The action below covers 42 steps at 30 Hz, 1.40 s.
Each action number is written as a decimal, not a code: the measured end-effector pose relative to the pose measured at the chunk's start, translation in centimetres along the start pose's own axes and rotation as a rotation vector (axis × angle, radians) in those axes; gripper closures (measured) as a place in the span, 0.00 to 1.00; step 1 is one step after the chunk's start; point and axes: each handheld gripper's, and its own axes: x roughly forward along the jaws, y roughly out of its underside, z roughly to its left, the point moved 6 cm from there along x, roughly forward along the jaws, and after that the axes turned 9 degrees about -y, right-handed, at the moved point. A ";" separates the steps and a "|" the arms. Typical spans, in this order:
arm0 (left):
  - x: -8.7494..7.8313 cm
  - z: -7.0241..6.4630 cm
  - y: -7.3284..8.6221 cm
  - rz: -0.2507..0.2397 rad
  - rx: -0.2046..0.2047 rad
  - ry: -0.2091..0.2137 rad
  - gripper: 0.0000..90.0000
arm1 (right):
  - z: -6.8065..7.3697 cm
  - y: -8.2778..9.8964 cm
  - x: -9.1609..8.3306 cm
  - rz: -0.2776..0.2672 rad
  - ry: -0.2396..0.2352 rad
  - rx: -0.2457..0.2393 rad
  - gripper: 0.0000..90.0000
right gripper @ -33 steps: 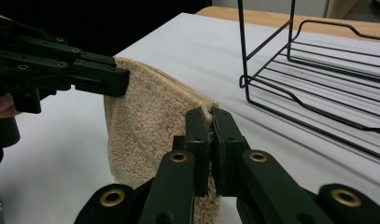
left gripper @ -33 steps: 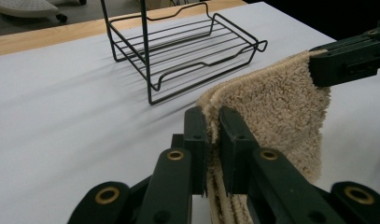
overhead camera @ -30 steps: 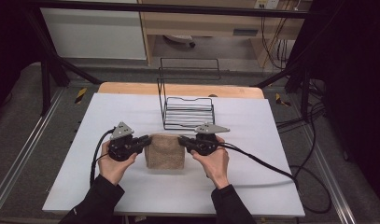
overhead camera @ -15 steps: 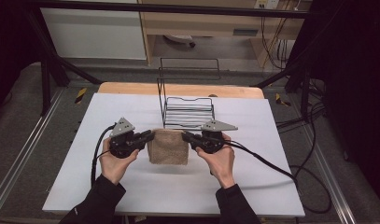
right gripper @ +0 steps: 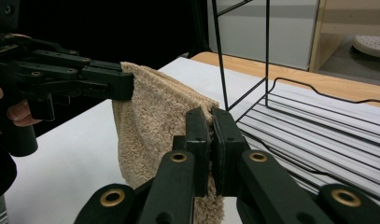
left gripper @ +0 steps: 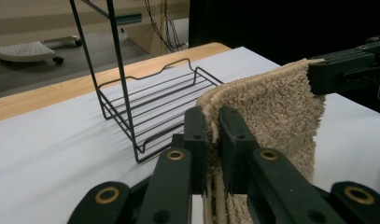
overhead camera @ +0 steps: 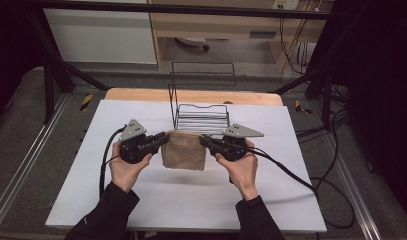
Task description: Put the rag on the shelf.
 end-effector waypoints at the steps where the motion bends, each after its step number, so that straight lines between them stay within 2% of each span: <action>1: 0.0 -0.1 -0.2 -0.005 0.000 0.001 0.91 | -0.1 -0.1 -0.1 -0.001 0.002 -0.008 0.96; 30: -0.2 -1.0 -4.9 -0.150 0.007 -0.002 0.91 | -0.2 -4.8 -2.5 -0.103 0.049 -0.085 0.96; 42: -0.1 -1.0 -6.4 -0.192 0.002 0.000 0.91 | -0.4 -6.2 -2.9 -0.146 0.060 -0.106 0.96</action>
